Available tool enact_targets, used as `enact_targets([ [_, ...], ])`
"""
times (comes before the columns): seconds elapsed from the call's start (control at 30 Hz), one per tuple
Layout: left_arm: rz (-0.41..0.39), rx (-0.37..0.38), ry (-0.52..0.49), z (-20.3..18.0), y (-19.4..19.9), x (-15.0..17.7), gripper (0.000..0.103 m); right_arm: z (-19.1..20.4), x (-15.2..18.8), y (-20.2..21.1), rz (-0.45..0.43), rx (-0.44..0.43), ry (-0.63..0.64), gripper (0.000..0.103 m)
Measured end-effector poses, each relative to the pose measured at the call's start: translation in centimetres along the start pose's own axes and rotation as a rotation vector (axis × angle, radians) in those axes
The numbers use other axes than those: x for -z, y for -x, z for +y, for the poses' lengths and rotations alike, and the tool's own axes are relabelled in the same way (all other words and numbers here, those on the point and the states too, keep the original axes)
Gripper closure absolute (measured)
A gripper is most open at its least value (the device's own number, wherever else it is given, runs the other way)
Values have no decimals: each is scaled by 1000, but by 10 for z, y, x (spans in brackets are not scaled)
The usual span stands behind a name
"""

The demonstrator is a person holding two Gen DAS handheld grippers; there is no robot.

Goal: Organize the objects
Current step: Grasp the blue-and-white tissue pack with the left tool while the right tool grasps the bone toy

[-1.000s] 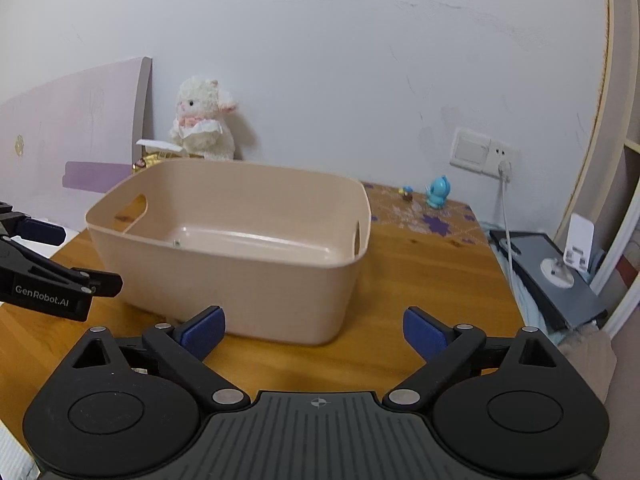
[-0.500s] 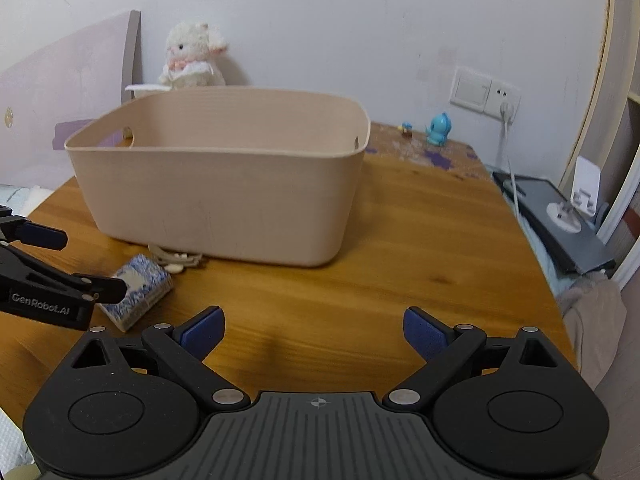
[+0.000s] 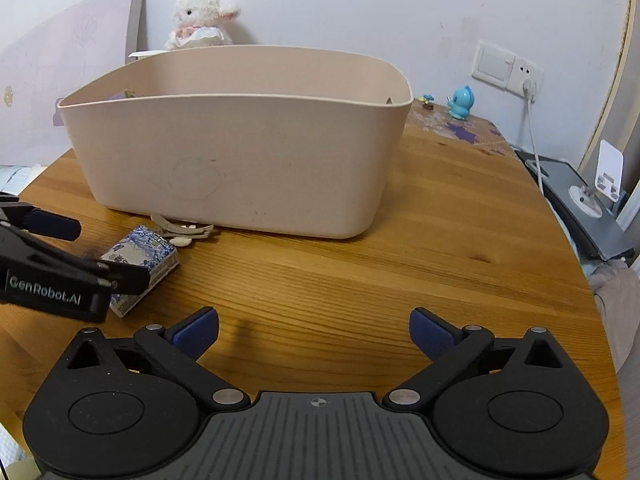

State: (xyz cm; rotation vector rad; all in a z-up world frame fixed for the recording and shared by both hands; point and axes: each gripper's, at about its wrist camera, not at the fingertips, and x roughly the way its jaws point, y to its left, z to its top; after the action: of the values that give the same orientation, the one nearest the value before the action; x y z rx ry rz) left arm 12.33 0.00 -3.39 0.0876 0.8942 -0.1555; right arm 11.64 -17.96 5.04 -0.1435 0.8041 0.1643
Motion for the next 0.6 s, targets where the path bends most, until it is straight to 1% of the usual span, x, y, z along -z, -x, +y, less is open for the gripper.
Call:
enact_targets([
  [0.2, 18, -12, 5, 5, -9, 2, 11, -2, 1, -9, 47, -4, -22, 0],
  [0.3, 22, -22, 12, 9, -12, 1, 11, -2, 1, -14, 55, -5, -32, 0],
  [0.47, 24, -33, 26, 18, -14, 1, 11, 0, -3, -18, 67, -49, -62, 0],
  [0.6, 28, -47, 50, 33, -18, 1, 11, 6, -8, -22, 64, -90, -66, 0],
])
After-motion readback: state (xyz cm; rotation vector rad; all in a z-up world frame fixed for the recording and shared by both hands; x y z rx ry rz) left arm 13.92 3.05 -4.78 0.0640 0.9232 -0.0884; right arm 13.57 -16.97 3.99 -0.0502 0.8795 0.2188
